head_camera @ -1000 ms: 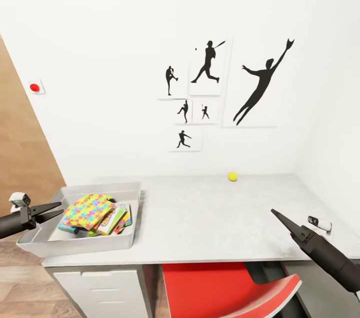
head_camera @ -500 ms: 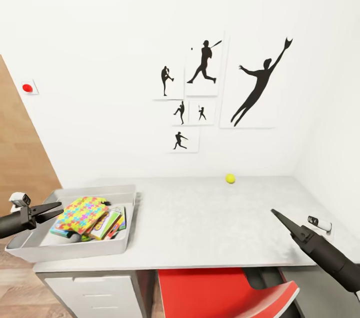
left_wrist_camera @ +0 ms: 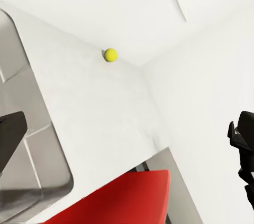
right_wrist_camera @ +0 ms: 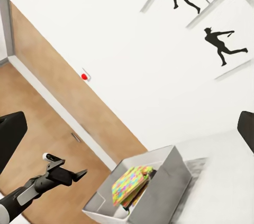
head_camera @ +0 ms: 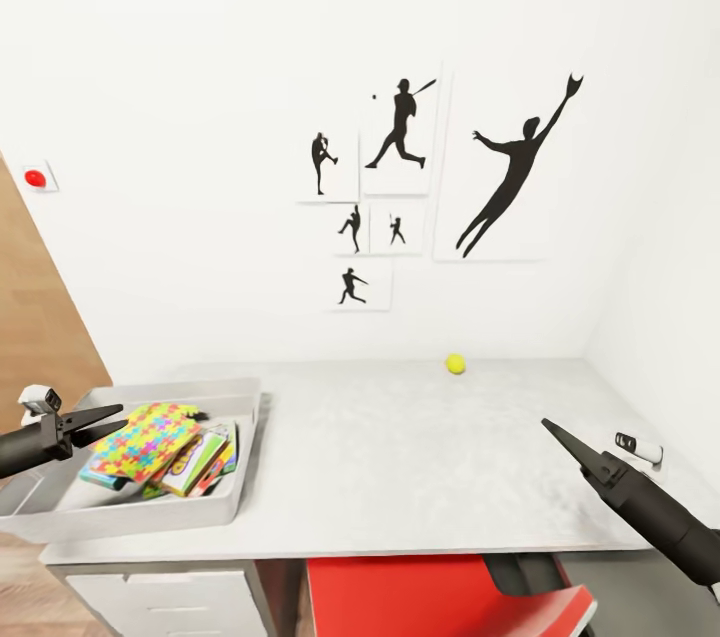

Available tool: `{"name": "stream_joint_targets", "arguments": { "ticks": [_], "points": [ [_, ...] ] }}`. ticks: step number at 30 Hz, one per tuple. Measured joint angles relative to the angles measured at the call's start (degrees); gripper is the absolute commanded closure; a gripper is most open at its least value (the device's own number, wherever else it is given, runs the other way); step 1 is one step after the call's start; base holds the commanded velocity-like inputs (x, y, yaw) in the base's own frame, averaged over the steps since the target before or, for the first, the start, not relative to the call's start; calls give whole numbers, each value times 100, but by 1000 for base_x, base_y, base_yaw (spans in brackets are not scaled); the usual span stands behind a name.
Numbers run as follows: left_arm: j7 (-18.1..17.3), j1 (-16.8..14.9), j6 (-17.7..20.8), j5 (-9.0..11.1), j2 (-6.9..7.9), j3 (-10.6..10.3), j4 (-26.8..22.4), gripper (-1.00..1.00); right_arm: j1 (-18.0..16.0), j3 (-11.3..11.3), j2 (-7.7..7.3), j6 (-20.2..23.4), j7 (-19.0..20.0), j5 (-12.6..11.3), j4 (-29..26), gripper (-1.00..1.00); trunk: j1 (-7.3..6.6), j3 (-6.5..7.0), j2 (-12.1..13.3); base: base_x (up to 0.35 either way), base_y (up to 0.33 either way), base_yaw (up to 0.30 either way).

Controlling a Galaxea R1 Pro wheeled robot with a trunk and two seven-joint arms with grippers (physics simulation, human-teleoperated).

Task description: Put all the toys in the child's room - the three board games (two on the bed and one on the table), the two jigsaw puzzles on the table, and the tennis ball on the table - inside the toy box on the table in the child's room.

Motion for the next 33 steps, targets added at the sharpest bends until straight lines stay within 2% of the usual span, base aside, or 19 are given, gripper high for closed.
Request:
{"name": "stream_joint_targets", "arguments": {
  "ticks": [33],
  "points": [
    [-1, 1, 0, -1, 2, 0, -1, -100, -4, -6, 4, 2, 0, -1, 9, -100, 1, 0, 0, 66, -10, 0]
  ]
}}
